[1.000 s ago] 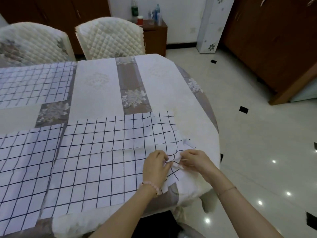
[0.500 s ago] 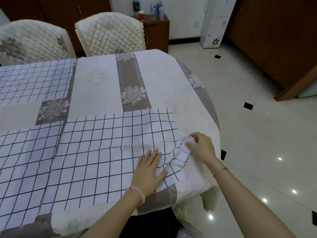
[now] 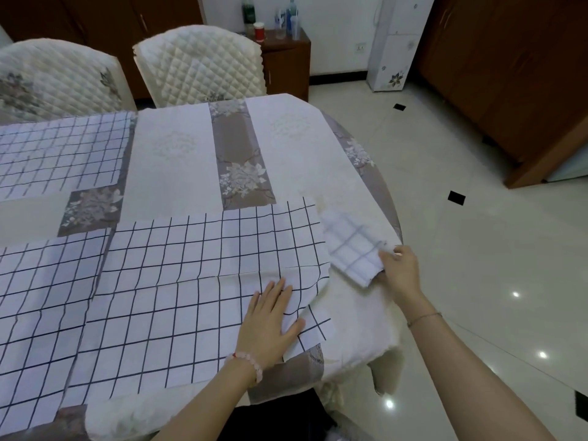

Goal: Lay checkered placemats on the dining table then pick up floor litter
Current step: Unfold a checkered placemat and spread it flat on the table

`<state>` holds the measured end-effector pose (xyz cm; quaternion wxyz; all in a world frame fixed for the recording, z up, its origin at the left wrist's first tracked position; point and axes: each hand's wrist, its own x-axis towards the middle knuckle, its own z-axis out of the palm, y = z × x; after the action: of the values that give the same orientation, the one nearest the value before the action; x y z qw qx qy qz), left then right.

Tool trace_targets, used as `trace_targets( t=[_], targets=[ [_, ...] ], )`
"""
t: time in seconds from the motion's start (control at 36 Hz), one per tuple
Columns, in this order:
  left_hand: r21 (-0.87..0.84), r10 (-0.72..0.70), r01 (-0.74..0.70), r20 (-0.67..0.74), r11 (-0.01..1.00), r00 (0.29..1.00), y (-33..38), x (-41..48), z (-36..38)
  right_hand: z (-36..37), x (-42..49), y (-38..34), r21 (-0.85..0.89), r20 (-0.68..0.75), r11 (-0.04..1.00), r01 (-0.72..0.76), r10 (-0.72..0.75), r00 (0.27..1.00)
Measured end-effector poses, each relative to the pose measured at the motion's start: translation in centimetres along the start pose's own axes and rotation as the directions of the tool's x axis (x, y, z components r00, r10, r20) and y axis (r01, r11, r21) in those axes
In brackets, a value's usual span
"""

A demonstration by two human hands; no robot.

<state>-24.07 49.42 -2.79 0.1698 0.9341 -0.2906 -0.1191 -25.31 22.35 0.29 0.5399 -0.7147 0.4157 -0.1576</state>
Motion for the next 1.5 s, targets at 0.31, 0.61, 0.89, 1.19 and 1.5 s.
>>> trace_targets(
  t=[0.31, 0.61, 0.89, 1.19, 1.5],
  targets=[
    [-0.002, -0.032, 0.032, 0.03, 0.999, 0.999, 0.5, 0.0, -0.6, 0.2, 2.9, -3.2, 0.567, 0.029, 0.798, -0.203, 0.227, 0.973],
    [0.125, -0.03, 0.019, 0.085, 0.992, 0.996, 0.6, 0.8, -0.8, 3.1, 0.4, -2.6, -0.009, -0.03, 0.999, -0.042, 0.042, 0.999],
    [0.007, -0.054, 0.054, 0.064, 0.999, 0.997, -0.3, -0.6, -2.7, 2.7, -11.5, 1.5, -0.493, 0.439, 0.695, 0.523, -0.32, 0.839],
    [0.067, -0.314, 0.323, -0.126, 0.944, 0.941, -11.7, -12.2, -6.6, 2.4, -13.6, 3.9, -0.527, 0.678, 0.301, 0.795, -0.414, 0.607],
    [0.152, -0.346, 0.328, 0.113, 0.932, 0.931, -13.1, -15.2, -5.7, 1.7, -13.3, 4.0, -0.633, 0.701, 0.217, 0.743, -0.247, 0.669]
  ],
)
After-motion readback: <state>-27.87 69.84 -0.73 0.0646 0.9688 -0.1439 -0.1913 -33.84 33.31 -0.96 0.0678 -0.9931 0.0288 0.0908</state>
